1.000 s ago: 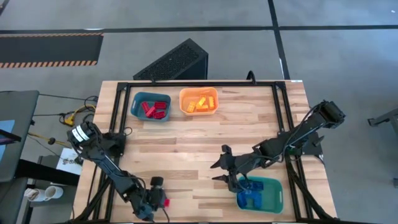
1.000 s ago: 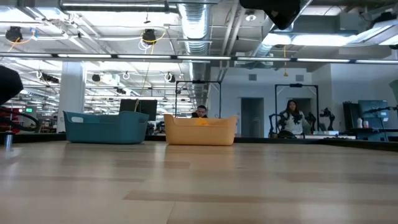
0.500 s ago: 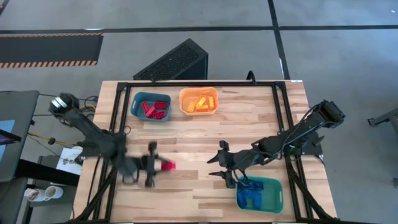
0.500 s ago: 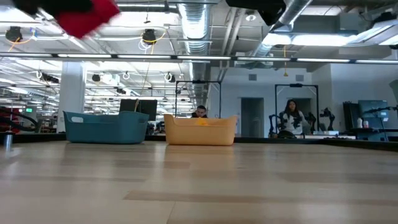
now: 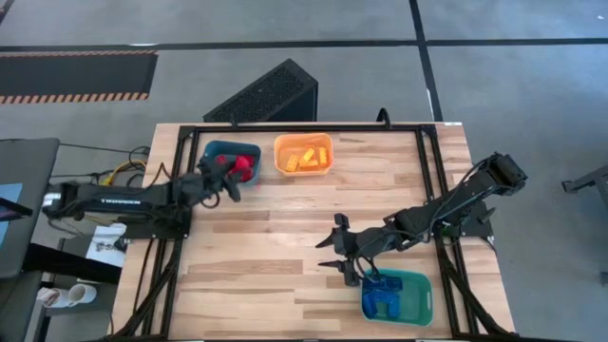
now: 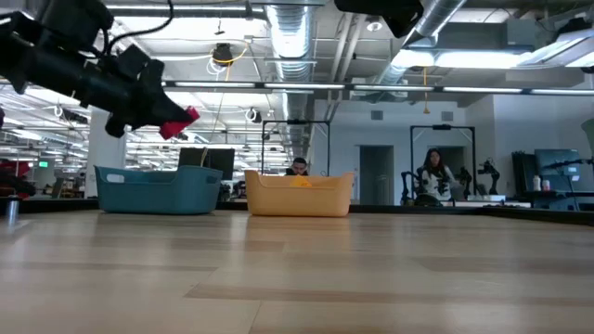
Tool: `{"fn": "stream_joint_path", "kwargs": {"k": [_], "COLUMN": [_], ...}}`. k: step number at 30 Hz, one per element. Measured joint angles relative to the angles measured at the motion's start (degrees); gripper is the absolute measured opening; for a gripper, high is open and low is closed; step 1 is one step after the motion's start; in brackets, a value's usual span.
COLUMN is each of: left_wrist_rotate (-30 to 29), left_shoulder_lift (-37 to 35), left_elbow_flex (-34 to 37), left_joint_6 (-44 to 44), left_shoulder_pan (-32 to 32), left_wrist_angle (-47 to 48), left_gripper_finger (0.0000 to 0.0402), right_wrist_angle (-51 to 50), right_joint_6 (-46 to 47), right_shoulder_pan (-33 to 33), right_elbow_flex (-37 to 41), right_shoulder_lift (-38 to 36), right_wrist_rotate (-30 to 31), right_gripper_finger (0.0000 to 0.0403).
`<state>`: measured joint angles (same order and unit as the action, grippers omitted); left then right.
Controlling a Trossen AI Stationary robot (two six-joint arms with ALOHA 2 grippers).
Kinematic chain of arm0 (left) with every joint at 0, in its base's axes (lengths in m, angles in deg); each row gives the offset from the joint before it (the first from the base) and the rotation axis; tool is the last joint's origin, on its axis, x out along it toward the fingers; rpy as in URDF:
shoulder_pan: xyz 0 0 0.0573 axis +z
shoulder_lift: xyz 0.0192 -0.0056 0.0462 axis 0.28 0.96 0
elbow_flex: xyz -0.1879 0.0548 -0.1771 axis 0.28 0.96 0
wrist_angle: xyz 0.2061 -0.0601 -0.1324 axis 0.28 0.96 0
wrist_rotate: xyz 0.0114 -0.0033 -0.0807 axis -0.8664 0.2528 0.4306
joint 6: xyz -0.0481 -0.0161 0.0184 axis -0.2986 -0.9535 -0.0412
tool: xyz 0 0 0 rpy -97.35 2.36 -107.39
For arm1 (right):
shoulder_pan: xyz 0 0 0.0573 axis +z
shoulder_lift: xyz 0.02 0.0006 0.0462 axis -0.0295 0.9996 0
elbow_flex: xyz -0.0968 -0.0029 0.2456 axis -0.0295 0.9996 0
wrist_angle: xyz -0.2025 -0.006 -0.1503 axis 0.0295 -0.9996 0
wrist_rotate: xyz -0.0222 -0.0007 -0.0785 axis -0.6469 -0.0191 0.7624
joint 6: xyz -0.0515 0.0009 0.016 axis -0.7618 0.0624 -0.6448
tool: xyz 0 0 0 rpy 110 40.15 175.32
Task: Sort & place blocks by color
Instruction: Put the red game piece into the blue bin, then return to Home Position
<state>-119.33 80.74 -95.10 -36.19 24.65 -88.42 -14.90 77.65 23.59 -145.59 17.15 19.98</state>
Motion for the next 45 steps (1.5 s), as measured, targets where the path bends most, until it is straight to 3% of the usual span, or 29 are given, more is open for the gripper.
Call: {"fn": "stream_joint_path", "kwargs": {"k": [3,11,16,21,25,31,37,42,45], "left_wrist_rotate": [1.68,3.14,6.94,21.49,26.21,27.76,29.08,28.04,28.06], "left_shoulder_lift": [0.05,0.01,-0.02,-0.05,-0.05,-0.22,-5.15,-12.42,-16.07], "left_elbow_flex": [0.13,0.13,-1.8,-7.0,-11.21,-15.24,-16.04,-15.71,-14.53], "left_joint_6": [-3.04,-4.48,-3.31,5.04,9.95,14.55,18.46,19.56,19.42], "left_shoulder_pan": [4.85,9.21,9.21,6.03,1.91,-3.49,-7.02,-7.43,-7.43], "left_wrist_angle": [0.12,-0.01,-1.09,-4.25,-4.32,-4.33,-3.22,-0.24,1.15], "left_gripper_finger": [0.0111,0.0283,0.0321,0.0263,0.017,0.0018,0.0007,0.0002,0.0], "right_wrist_angle": [-0.1,0.16,3.92,8.17,5.86,-1.38,2.15,13.64,20.9], "right_joint_6": [0.06,0.47,-0.49,-4.22,-8.59,-10.54,-10.46,-13.44,-16.85], "right_shoulder_pan": [0.0,0.0,-0.31,-0.31,-0.32,-2.84,-5.2,-7.01,-8.35], "right_elbow_flex": [0.0,0.0,0.0,0.04,-0.03,1.19,12.0,24.12,30.31], "right_shoulder_lift": [0.0,0.0,-0.14,-2.95,-7.3,-13.9,-24.4,-36.43,-43.78], "right_wrist_rotate": [0.0,0.0,-0.04,-3.54,-4.07,3.45,4.43,4.55,4.15], "right_gripper_finger": [0.0238,0.0238,0.0238,0.0224,0.0187,0.0111,0.0045,0.0009,0.0006]}}
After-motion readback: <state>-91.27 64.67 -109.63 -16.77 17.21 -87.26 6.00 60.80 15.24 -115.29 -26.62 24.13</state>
